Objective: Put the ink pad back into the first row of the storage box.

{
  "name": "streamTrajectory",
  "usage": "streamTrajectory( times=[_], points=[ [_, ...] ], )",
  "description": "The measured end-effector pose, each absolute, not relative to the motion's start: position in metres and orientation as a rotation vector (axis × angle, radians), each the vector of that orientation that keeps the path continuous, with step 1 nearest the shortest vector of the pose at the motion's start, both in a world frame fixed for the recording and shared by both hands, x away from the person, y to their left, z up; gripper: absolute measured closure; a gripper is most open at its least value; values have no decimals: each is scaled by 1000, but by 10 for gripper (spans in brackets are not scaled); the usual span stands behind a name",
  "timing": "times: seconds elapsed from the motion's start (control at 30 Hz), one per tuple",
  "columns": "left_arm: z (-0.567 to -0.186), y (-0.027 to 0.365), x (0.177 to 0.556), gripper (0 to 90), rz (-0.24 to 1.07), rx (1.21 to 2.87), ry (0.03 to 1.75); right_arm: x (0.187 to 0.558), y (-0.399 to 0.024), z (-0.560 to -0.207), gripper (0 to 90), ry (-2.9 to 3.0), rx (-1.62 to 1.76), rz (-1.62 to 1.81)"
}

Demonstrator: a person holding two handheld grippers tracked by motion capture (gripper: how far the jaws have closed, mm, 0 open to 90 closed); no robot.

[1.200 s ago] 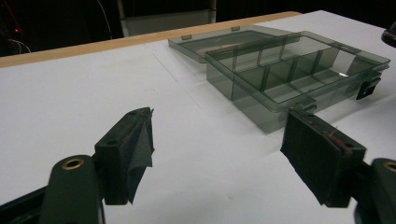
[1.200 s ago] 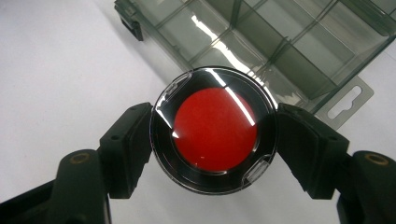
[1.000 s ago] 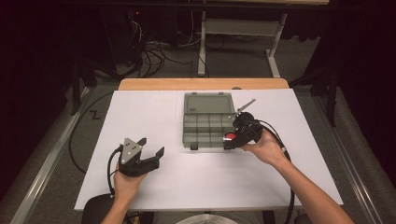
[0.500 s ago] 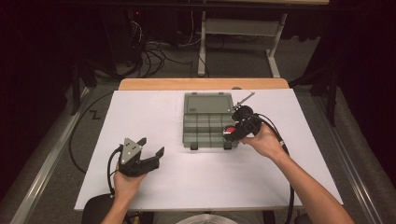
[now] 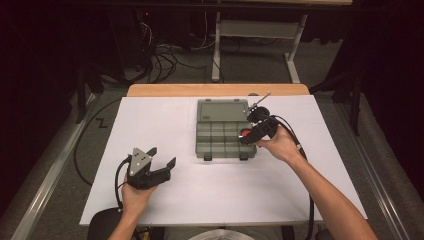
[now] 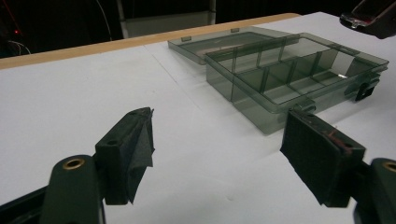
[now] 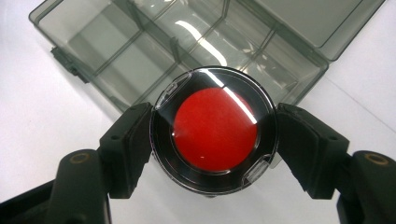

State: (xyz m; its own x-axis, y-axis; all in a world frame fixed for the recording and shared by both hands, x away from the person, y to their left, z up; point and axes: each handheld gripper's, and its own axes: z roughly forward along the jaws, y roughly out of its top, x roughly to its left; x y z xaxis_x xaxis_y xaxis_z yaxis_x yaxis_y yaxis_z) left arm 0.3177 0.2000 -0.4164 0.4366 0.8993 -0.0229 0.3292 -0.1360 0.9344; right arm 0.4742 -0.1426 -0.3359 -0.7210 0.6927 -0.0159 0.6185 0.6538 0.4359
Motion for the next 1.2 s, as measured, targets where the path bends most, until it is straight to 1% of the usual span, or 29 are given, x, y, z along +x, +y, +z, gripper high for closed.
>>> streamTrajectory(
  times=[0.7, 1.2],
  points=[
    [-416, 200, 318, 257, 712, 1686, 1074, 498, -134, -339, 316, 2673, 1137, 585],
    [-416, 200, 318, 258, 711, 1685, 1072, 515, -131, -351, 316, 2653, 1214, 557]
  ],
)
